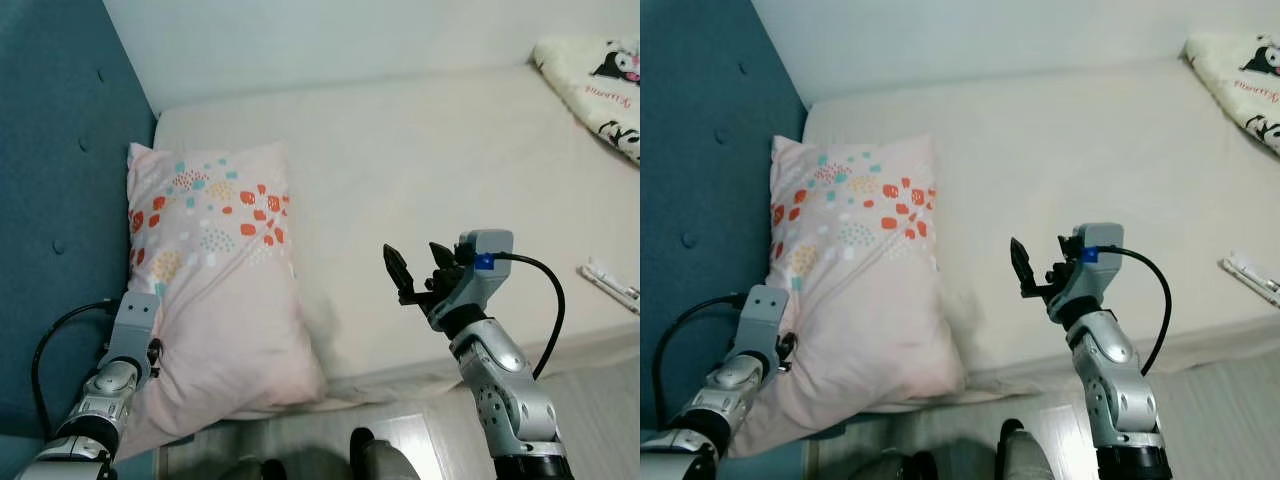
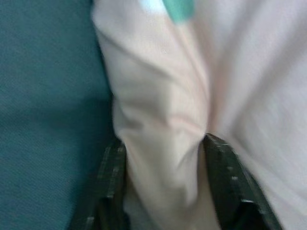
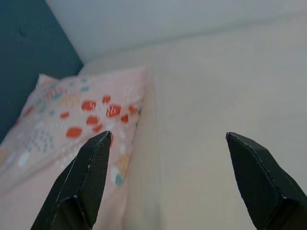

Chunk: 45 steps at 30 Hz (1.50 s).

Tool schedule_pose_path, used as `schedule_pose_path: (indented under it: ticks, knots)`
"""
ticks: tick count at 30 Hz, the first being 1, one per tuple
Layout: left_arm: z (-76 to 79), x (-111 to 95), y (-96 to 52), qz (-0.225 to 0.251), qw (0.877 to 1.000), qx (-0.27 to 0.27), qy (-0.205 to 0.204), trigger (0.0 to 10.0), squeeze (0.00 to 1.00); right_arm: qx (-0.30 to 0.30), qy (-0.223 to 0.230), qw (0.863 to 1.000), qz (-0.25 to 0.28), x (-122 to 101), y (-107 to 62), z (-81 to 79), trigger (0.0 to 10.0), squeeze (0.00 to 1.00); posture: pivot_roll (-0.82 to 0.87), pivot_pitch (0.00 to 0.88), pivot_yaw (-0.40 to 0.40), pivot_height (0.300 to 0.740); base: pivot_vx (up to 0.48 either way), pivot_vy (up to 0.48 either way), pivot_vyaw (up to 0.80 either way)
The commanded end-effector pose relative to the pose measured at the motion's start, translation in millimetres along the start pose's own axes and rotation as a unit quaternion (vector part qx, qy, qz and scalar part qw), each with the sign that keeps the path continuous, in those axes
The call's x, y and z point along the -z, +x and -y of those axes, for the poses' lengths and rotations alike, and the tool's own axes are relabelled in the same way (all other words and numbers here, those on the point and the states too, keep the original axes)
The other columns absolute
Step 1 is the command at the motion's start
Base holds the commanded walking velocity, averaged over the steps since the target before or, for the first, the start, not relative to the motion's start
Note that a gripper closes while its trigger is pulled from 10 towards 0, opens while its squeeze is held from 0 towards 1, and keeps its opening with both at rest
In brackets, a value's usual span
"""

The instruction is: Clean up the room

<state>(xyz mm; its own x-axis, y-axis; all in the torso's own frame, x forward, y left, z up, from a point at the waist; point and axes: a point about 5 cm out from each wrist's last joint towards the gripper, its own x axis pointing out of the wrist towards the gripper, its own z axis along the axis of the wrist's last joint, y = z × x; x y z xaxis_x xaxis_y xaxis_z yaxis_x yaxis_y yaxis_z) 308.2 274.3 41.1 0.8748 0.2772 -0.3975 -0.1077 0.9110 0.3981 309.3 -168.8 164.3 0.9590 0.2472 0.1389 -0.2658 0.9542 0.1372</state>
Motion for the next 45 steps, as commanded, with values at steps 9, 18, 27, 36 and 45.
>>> schedule_pose_path:
  ticks: [9, 18, 27, 36, 45]
  knots:
    - [2.5, -66, -3.6, 0.167, 0.962, 0.159, -0.149, 10.0, 1.0, 0.009, -0.002, 1.0, -0.009, 6, 12.0, 14.9, 10.0, 0.0, -0.13, 0.106, 0.021, 0.722, 0.0, 0.0, 0.0]
    - [25.7, -109, -30.2, 0.285, 0.869, 0.262, -0.307, 10.0, 0.0, -0.016, 0.009, 0.999, -0.031, 23, 24.3, 8.1, 10.0, 0.0, -0.09, 0.049, -0.01, 0.722, 0.0, 0.0, 0.0]
    - [108.6, -59, -37.9, 0.186, 0.879, 0.291, -0.329, 10.0, 0.0, -0.014, 0.008, 0.998, -0.067, 51, 30.3, 1.5, 10.0, 0.0, -0.11, 0.012, -0.008, 0.722, 0.0, -0.354, 0.0]
    - [125.9, -70, -49.8, 0.183, 0.866, 0.323, -0.335, 10.0, 0.0, 0.003, -0.001, 0.997, -0.081, 58, 27.8, 11.9, 10.0, 0.0, -0.11, 0.007, -0.012, 0.722, 0.0, -0.48, 0.0]
    - [125.2, -62, -48.1, 0.181, 0.876, 0.306, -0.325, 10.0, 0.0, -0.003, -0.021, 0.995, -0.095, 65, 25.9, 13.7, 10.0, 0.0, -0.11, 0.016, -0.015, 0.722, 0.0, -0.48, 0.0]
